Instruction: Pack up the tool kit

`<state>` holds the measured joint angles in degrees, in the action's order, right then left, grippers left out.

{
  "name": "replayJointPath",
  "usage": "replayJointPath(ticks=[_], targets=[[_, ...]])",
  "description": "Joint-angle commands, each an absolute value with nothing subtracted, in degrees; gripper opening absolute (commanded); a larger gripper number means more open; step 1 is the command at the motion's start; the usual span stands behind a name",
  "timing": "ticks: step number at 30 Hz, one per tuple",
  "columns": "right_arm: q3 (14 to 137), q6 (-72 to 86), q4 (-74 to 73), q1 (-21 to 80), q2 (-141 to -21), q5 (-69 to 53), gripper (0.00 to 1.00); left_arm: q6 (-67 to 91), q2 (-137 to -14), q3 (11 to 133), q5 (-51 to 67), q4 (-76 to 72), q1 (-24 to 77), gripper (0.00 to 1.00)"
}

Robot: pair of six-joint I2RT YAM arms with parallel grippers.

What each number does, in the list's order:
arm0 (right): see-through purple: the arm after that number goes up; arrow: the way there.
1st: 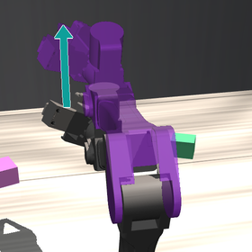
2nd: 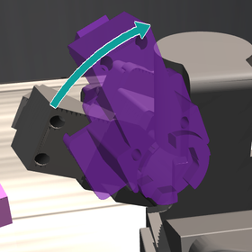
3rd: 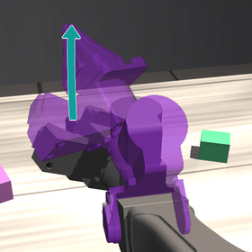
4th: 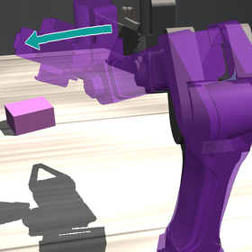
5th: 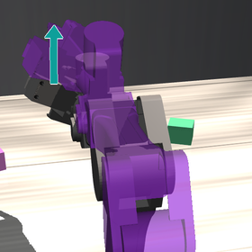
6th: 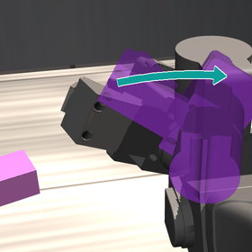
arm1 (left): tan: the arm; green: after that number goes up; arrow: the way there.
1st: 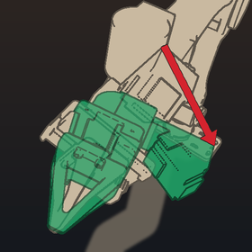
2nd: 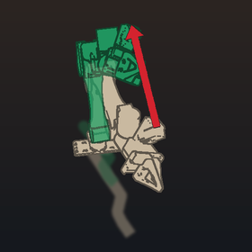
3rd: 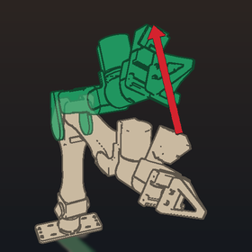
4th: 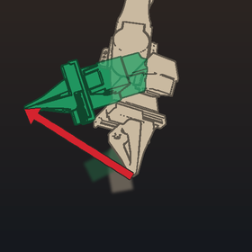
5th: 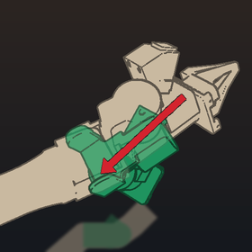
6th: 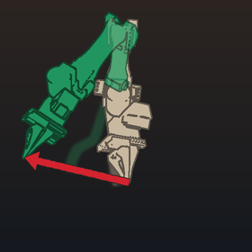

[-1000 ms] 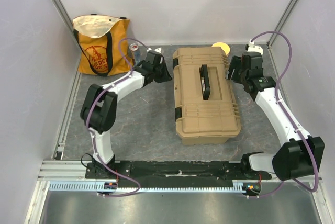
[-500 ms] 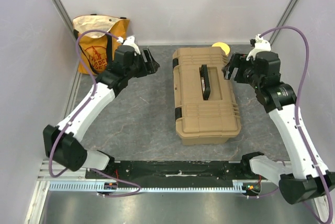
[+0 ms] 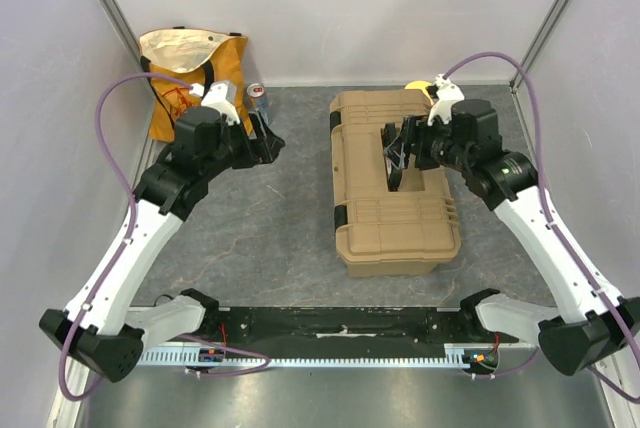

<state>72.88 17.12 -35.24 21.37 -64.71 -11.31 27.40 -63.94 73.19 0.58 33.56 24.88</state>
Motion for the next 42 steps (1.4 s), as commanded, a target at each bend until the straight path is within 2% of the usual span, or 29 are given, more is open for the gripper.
replayJointPath(ticks=[1, 5, 9, 11, 13, 19, 25, 29, 30, 31, 32, 35, 37, 42], targets=[[72.77, 18.37, -34.19, 23.72, -67.58, -8.27, 0.73, 24.52, -59.25, 71.37, 2.28, 37.70, 25.05, 0.85], [73.48, 19.86, -34.45, 25.49, -70.66, -4.40, 0.58, 24.43, -56.43, 70.75, 1.50, 39.55, 24.96, 0.85], [73.65, 21.09, -32.53, 25.93, -72.33, -1.94, 0.22, 24.43, -54.58, 70.58, 1.23, 40.43, 24.96, 0.85], [74.26, 21.27, -31.47, 25.93, -73.21, -1.85, 0.09, 24.17, -54.05, 70.66, 1.49, 41.13, 25.05, 0.85], [75.49, 22.23, -30.59, 26.01, -74.35, -0.88, 0.00, 24.08, -53.62, 70.75, 1.41, 42.09, 25.05, 0.85], [79.37, 30.30, -26.12, 26.10, -79.89, -0.35, 0.00, 24.78, -52.21, 69.87, 1.06, 42.80, 25.05, 0.85], [79.80, 40.24, -20.40, 26.01, -84.37, 8.42, 0.00, 25.31, -51.77, 69.17, 0.96, 42.98, 25.05, 0.85], [80.59, 41.83, -19.95, 26.01, -85.17, 10.02, 0.00, 25.40, -51.68, 69.17, 1.06, 43.68, 25.05, 0.85], [80.60, 41.84, -20.21, 26.10, -85.08, 10.19, 0.03, 25.40, -51.51, 69.08, 1.05, 43.77, 24.96, 0.85], [80.33, 41.57, -20.56, 26.02, -84.64, 10.20, 0.12, 25.49, -51.42, 69.00, 1.05, 43.86, 25.05, 0.85], [79.90, 41.31, -20.74, 26.02, -83.51, 10.89, 0.30, 25.40, -51.24, 68.91, 0.88, 43.86, 24.96, 0.85], [78.67, 38.68, -21.18, 25.93, -79.65, 13.44, 0.67, 24.96, -50.63, 68.73, 0.79, 43.94, 24.96, 0.85], [77.70, 36.66, -21.01, 26.02, -75.78, 16.33, 0.79, 24.52, -50.19, 68.91, 0.27, 44.56, 24.96, 0.85], [80.59, 28.40, -27.49, 25.84, -65.84, 23.71, 0.98, 23.64, -47.99, 70.05, -4.04, 47.89, 24.96, 0.86]])
